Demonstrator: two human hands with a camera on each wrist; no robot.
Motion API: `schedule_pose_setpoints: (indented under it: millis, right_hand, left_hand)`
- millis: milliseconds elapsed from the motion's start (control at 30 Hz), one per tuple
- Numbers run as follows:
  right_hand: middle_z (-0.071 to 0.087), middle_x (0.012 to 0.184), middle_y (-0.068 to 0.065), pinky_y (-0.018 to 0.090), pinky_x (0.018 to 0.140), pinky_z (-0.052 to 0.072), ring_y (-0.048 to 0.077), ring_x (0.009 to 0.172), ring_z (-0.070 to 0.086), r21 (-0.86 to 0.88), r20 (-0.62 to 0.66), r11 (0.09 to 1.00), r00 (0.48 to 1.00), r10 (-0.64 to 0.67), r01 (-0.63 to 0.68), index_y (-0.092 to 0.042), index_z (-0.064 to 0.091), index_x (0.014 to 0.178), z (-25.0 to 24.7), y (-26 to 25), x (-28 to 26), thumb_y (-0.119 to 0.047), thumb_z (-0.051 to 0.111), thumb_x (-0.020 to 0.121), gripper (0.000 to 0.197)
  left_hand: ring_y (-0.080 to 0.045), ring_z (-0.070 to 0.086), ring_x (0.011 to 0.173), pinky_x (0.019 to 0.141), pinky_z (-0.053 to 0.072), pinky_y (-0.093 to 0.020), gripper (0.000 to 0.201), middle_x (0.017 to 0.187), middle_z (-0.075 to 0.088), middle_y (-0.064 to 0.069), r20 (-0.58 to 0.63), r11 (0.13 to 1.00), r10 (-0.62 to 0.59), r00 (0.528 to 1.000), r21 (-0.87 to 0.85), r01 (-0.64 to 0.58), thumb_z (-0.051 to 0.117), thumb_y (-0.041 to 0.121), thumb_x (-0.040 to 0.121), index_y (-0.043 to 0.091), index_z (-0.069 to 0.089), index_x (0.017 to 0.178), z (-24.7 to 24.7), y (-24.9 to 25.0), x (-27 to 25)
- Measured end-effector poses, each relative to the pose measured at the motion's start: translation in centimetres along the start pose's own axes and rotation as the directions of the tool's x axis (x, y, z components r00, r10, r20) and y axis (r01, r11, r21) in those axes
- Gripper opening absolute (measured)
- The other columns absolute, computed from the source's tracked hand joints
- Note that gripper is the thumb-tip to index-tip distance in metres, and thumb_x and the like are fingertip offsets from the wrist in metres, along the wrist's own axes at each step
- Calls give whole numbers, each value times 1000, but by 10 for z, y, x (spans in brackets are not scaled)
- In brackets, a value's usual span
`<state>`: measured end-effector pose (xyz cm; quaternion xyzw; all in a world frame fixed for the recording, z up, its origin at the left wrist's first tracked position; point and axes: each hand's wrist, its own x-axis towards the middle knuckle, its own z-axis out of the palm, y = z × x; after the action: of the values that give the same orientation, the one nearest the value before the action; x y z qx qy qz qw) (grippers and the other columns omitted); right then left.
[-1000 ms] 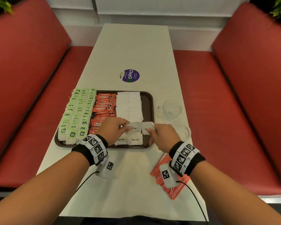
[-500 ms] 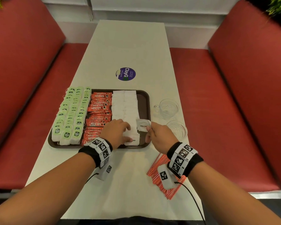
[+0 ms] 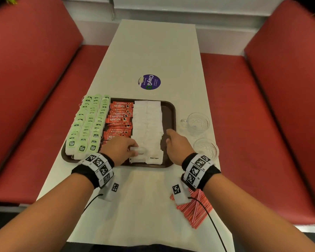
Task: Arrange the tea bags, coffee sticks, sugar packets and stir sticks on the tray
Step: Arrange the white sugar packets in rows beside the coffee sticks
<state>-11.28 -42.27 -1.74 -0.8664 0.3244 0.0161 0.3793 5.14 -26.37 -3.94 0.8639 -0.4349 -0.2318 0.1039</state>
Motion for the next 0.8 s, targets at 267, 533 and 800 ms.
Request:
schedule_pose_setpoints:
  millis: [267,533,800]
  right_hand:
    - [57,126,18,31,87,43,34,118,56,47,84,984,982,169,-173,-2,35,141,7,-8,30,-6,40,101,40]
    - [57,108,6,33,79,46,24,94,56,148,124,963,970,209,-227,-8,36,140,20,-6,61,-3,43,95,46]
    - [42,149,10,30,104,37,30,135,45,157,196,960,960,201,-233,-14,15,158,25,-6,59,-4,40,97,67]
  left_hand:
    - [-13,60,90,80,50,-31,35,88,64,13,-73,990,-117,990,72,122,79,47,78,29,66,104,19,-9,3]
    - [-21,62,93,83,51,-38,31,96,70,5,-213,965,-171,962,159,207,54,52,93,27,66,107,24,-13,9]
    - [-28,64,93,83,54,-39,28,101,72,-6,-219,981,-138,966,107,164,51,34,99,23,69,117,27,-9,15]
